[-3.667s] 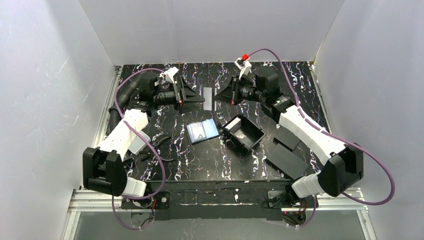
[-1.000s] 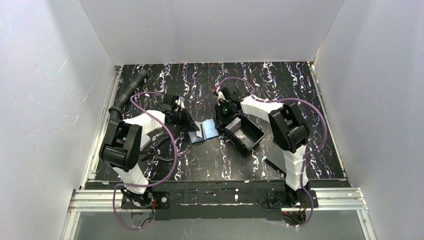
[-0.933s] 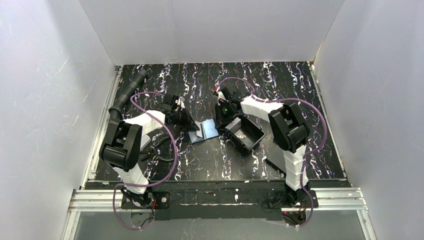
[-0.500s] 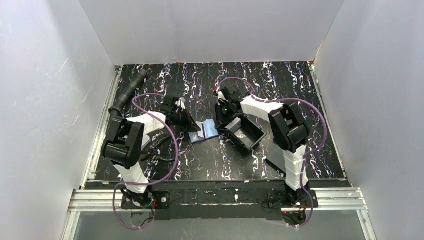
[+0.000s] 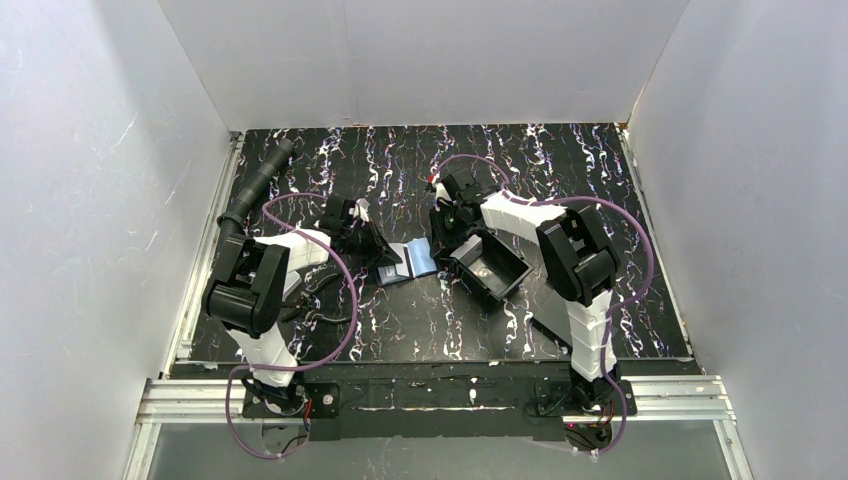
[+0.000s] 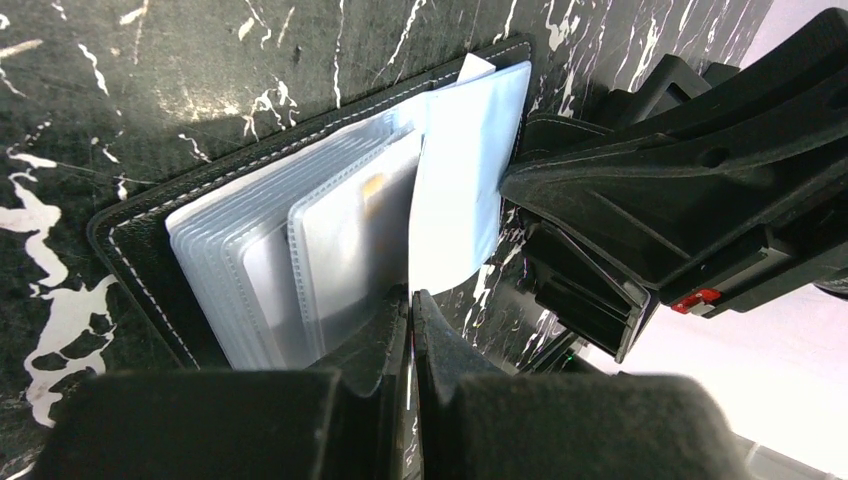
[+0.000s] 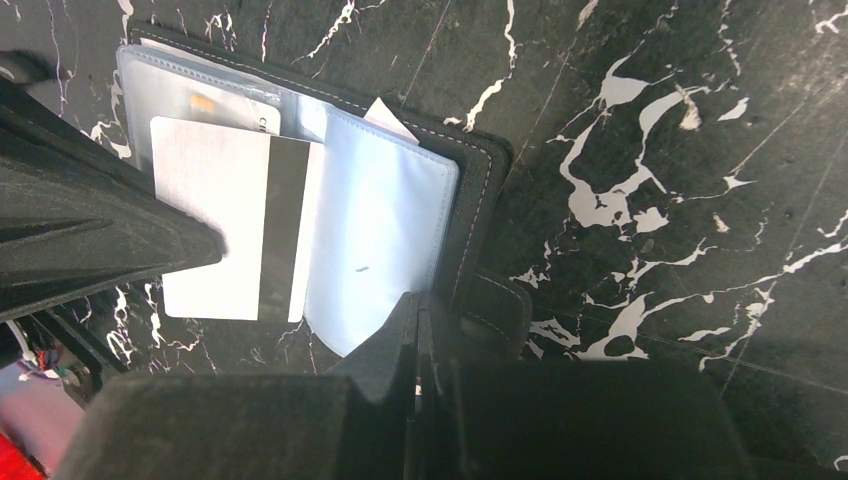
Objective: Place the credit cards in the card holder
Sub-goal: Insert the credit card into the card holder.
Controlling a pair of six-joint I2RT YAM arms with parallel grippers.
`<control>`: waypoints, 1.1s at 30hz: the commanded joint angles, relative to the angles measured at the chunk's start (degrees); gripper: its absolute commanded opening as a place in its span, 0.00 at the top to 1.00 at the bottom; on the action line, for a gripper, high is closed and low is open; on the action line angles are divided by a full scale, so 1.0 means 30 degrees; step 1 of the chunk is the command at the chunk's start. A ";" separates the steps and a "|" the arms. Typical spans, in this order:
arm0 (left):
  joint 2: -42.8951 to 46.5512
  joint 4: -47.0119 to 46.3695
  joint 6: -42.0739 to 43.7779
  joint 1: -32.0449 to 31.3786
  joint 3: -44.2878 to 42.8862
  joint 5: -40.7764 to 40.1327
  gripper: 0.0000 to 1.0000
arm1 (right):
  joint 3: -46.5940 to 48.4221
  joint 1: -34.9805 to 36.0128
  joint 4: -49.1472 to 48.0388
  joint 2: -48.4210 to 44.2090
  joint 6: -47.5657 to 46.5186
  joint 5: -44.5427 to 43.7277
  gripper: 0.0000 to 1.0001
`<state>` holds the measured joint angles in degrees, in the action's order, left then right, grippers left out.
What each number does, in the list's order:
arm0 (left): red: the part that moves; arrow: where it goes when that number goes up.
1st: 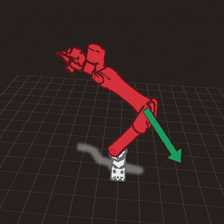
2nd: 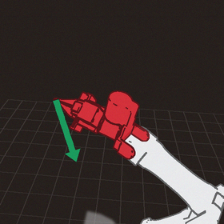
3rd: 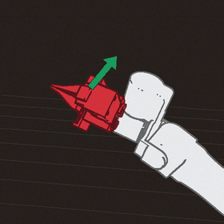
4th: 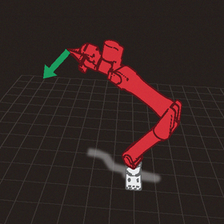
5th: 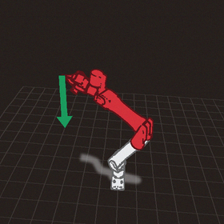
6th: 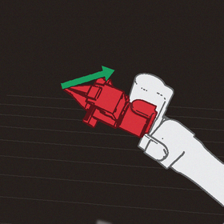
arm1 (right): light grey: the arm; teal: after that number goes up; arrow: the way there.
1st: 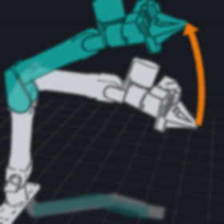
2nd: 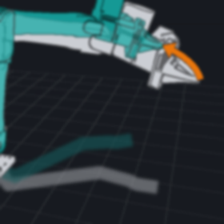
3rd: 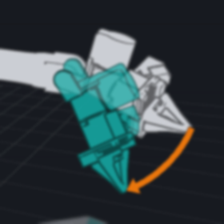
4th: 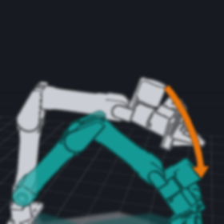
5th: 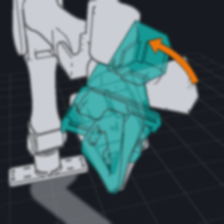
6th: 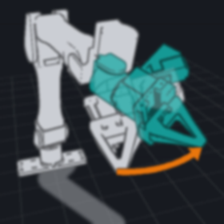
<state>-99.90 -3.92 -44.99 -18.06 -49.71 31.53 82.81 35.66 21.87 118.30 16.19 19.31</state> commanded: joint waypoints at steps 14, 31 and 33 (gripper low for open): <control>-0.0053 -0.2878 -0.1537 0.0723 0.0838 0.1319 1.00 | -0.0188 0.0418 -0.0059 0.0344 -0.0664 -0.0876 0.94; 0.0919 -0.3731 -0.0524 0.0719 0.2372 0.0475 1.00 | -0.0117 0.0444 -0.0025 0.0411 -0.0692 -0.0641 0.94; 0.1221 -0.3731 -0.0500 0.0736 0.2569 0.0057 1.00 | -0.0114 0.0446 0.0005 0.0410 -0.0718 -0.0684 0.94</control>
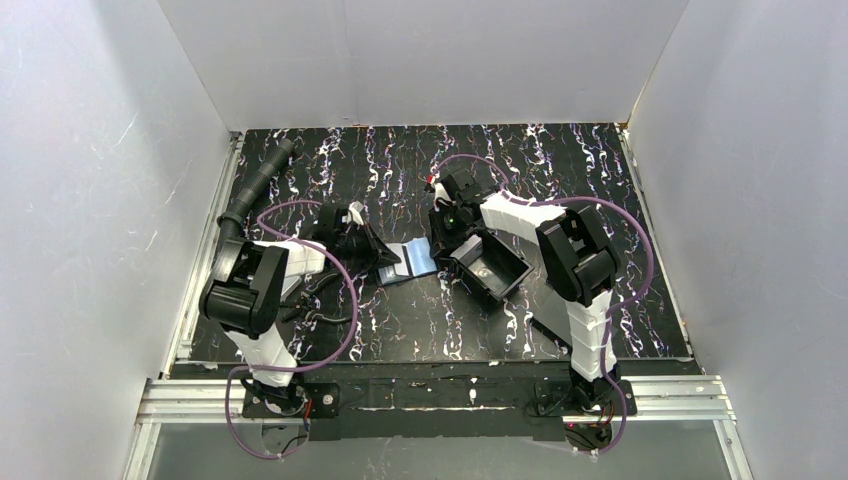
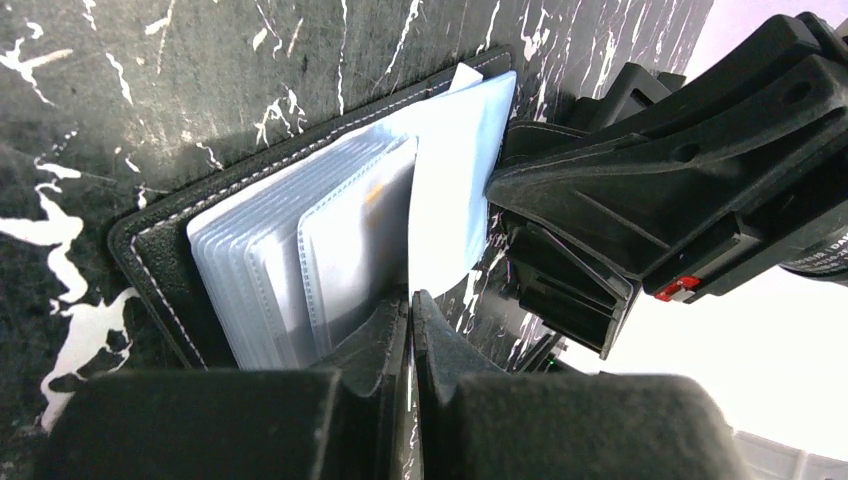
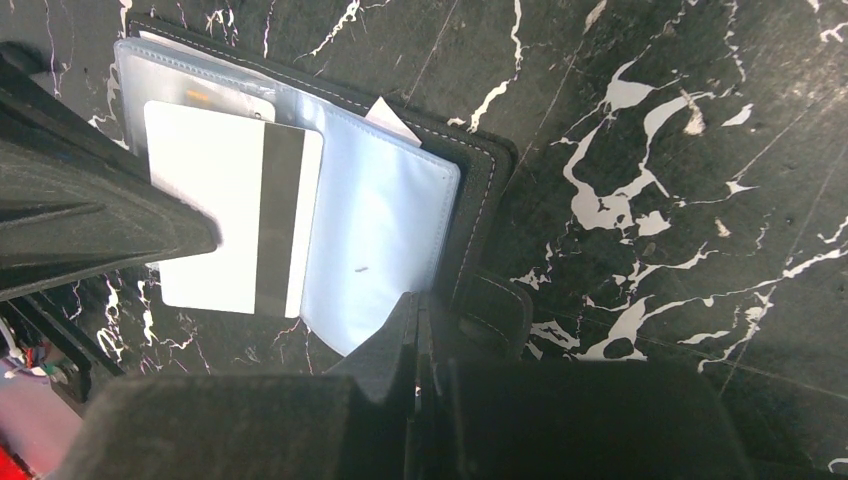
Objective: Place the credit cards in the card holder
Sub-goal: Insert the credit card into the card holder.
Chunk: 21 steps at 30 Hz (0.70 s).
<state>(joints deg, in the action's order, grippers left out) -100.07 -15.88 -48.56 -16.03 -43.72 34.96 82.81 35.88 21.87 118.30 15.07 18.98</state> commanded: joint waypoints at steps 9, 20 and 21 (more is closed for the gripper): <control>0.0880 0.0254 0.0444 0.0049 0.0527 -0.1548 1.00 | -0.0165 0.0375 -0.0024 0.0396 -0.0334 -0.0519 0.95; 0.0096 -0.0156 0.0116 0.0023 0.0322 -0.0435 1.00 | -0.0129 0.0352 -0.0097 0.0436 -0.0244 -0.0439 0.95; 0.0009 -0.0292 0.0022 0.0021 0.0349 -0.0327 1.00 | -0.0122 0.0372 -0.0110 0.0439 -0.0248 -0.0432 0.95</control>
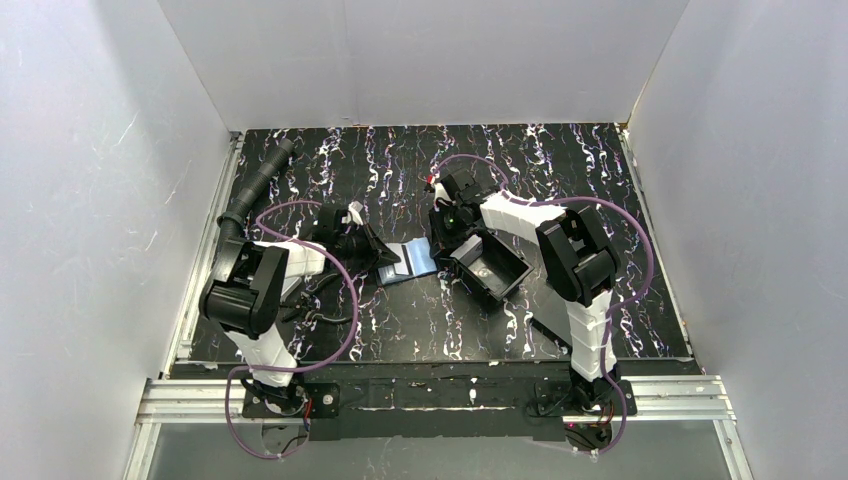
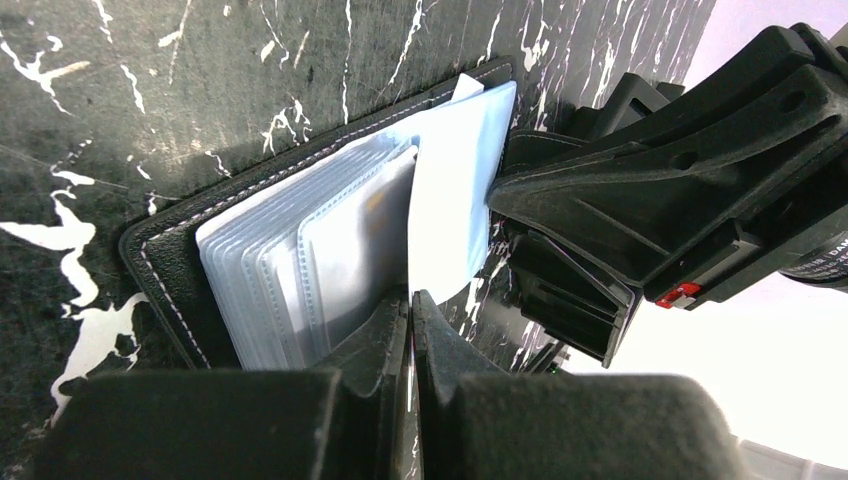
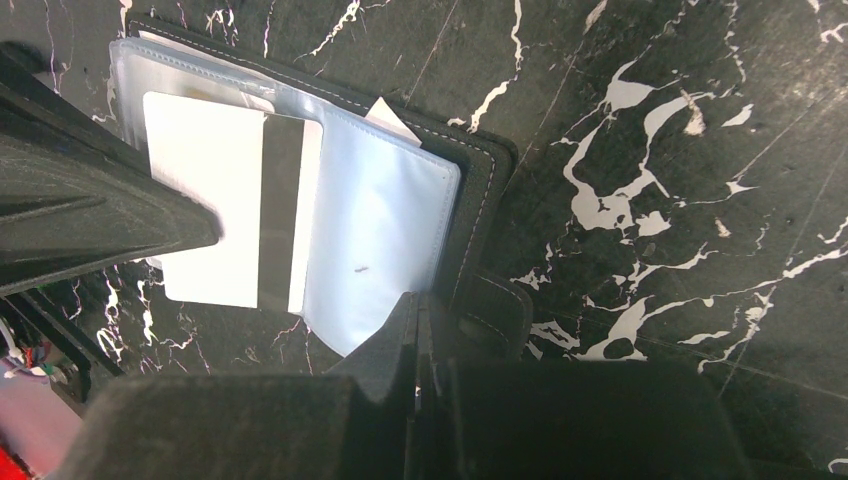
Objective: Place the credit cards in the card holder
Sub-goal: Insert the credit card into the card holder.
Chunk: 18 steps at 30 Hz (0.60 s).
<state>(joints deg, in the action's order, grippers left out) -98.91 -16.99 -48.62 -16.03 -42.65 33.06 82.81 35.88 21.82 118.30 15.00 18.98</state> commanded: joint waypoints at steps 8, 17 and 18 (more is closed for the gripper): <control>-0.0784 -0.0907 -0.0490 0.0014 0.0225 0.0690 1.00 | -0.0152 0.0432 -0.0068 0.0466 -0.0226 -0.0439 0.95; -0.1128 -0.1820 -0.1015 0.0020 0.0368 0.0815 1.00 | -0.0178 0.0492 -0.0038 0.0410 -0.0226 -0.0454 0.95; -0.1130 -0.1870 -0.1019 0.0017 0.0383 0.0809 1.00 | -0.0154 0.0492 -0.0038 0.0407 -0.0215 -0.0437 0.95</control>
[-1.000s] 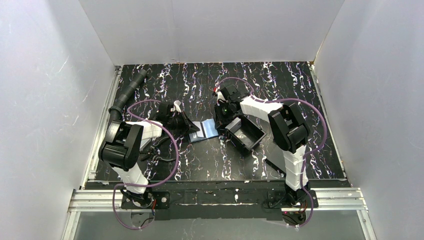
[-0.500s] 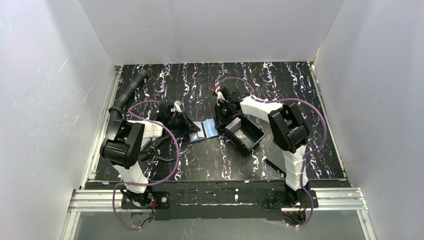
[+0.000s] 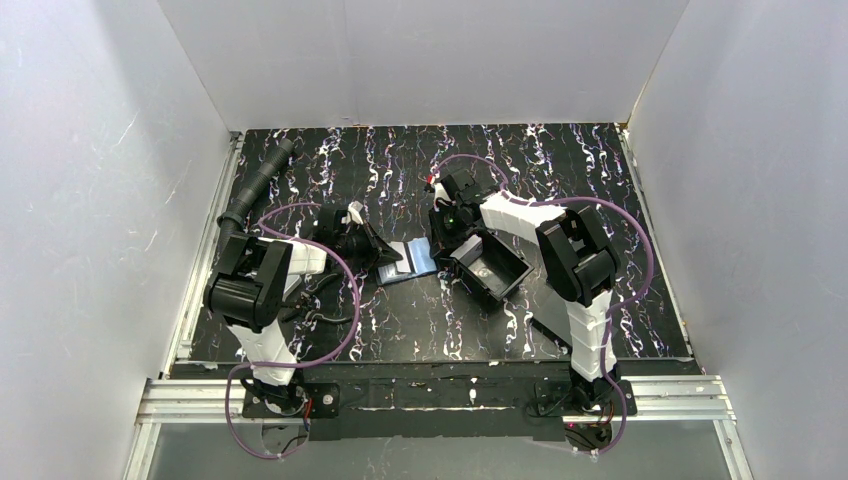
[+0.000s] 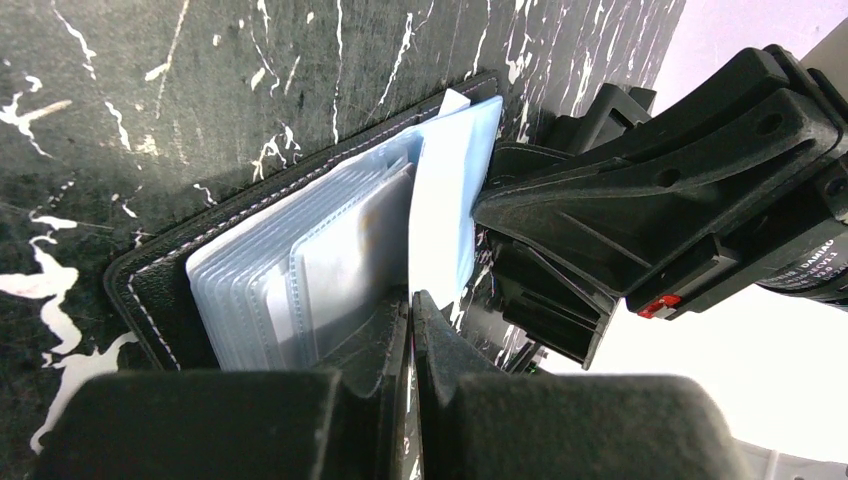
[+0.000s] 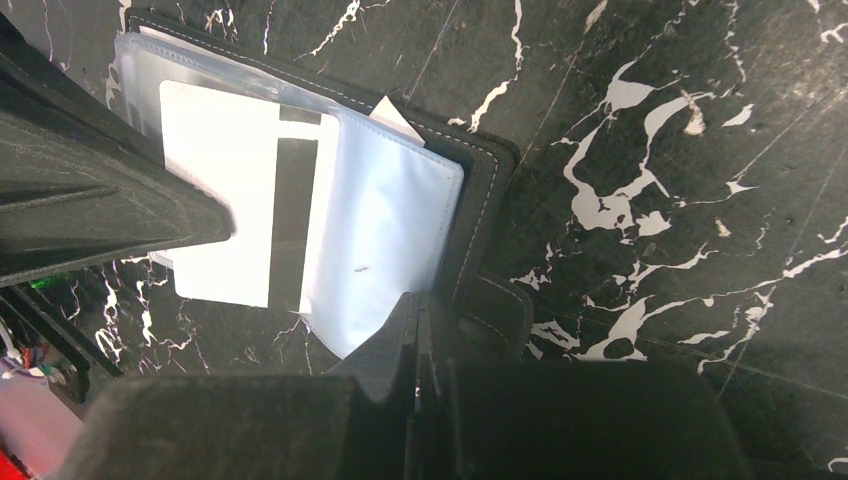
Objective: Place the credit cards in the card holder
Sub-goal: Insert the credit card into the card holder.
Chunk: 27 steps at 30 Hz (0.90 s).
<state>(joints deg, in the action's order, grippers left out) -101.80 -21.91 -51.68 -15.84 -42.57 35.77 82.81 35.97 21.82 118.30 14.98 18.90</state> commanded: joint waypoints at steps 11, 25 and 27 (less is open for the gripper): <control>-0.0234 -0.0451 0.0114 -0.0044 0.0553 0.0473 1.00 | -0.0137 0.0492 -0.0068 0.0434 -0.0248 -0.0342 0.96; -0.0838 -0.0466 -0.0773 -0.0042 0.0370 0.1756 1.00 | -0.0127 0.0491 -0.0053 0.0465 -0.0278 -0.0382 0.96; -0.1015 -0.0458 -0.0746 -0.0047 0.0202 0.1723 1.00 | -0.0106 0.0496 -0.0061 0.0469 -0.0263 -0.0351 0.96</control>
<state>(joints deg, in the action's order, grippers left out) -103.46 -25.36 -54.28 -15.49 -41.45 39.05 82.81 36.03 21.82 118.30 14.83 18.79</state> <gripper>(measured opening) 0.010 0.053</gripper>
